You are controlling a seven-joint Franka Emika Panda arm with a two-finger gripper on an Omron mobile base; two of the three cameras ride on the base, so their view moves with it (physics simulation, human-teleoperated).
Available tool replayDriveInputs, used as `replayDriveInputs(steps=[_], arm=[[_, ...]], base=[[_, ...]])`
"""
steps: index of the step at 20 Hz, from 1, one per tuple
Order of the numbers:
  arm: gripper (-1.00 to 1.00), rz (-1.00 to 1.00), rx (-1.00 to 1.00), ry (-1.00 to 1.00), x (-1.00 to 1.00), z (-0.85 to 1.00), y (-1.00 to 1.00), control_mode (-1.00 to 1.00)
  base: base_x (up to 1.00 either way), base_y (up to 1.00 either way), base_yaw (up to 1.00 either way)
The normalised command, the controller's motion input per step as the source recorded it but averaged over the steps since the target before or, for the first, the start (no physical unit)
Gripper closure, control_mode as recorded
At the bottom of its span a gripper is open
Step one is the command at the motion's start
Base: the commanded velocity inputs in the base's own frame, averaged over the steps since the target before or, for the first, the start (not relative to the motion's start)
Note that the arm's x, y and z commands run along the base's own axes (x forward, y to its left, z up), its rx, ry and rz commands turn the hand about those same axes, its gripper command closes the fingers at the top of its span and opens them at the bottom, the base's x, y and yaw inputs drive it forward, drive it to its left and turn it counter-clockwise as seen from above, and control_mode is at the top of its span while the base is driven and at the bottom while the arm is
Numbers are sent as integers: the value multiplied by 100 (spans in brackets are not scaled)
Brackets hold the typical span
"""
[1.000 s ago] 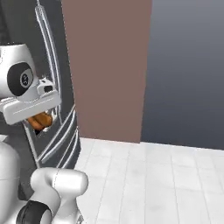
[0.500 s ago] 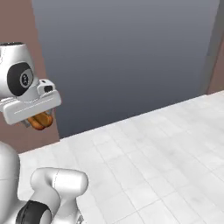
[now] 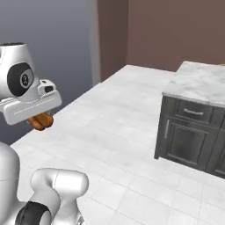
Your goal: Move the hot dog bun to the plate on the dining table and place the condiment next to that plate. Then navigate to the fridge and take the sausage and place it on the plate as well.
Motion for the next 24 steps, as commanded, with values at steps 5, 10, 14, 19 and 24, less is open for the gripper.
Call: replayDriveInputs(steps=[5,10,14,19,24], arm=[[100,0,0,0,0,0,0,100],[100,0,0,0,0,0,0,100],[100,0,0,0,0,0,0,100],[100,0,0,0,0,0,0,100],[100,0,0,0,0,0,0,100]], base=[[13,-21,-60],[37,-38,-30],[64,-26,-16],[62,-43,0],[75,-30,-12]])
